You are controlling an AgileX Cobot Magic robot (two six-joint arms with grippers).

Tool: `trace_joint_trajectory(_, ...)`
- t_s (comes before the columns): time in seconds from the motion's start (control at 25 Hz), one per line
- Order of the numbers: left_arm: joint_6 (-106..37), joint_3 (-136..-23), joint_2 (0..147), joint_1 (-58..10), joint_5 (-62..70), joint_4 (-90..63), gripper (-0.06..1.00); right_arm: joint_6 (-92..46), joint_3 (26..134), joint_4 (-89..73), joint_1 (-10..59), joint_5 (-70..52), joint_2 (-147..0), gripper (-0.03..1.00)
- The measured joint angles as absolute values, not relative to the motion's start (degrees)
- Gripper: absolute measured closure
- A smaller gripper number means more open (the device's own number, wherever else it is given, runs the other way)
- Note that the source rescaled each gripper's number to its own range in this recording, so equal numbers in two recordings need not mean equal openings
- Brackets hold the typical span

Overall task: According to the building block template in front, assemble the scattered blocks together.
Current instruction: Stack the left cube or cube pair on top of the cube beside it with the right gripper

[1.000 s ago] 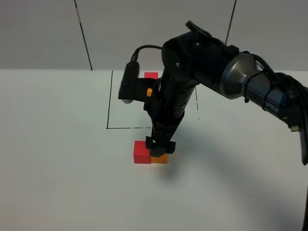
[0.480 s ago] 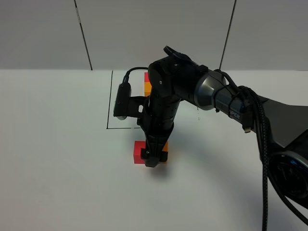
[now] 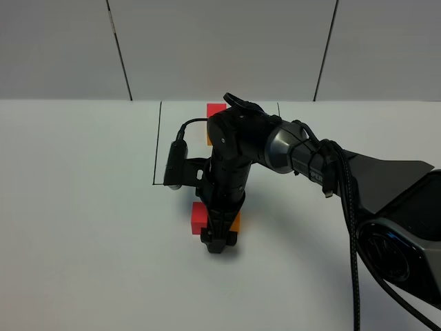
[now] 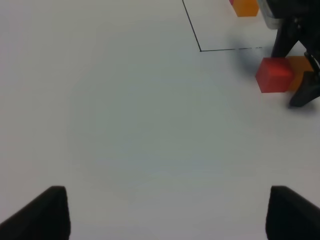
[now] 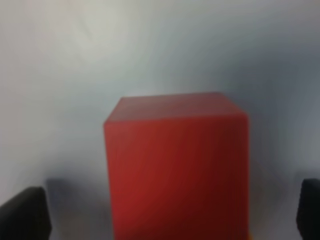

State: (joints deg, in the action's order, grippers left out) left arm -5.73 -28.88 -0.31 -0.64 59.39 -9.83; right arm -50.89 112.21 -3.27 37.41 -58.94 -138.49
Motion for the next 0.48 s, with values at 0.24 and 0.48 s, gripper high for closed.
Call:
trace_joint_trajectory(0.24, -5.7, -28.9, -0.3, -0.6, 59.4, -9.8, 0.27, -50.8, 112.3, -3.1, 37.4, -57.3, -139.2, 0.01)
trace_joint_trajectory(0.48, -5.7, -28.9, -0.3, -0.6, 59.4, -9.8, 0.27, -50.5, 112.6, -3.3, 37.4, -57.6, -139.9, 0.03)
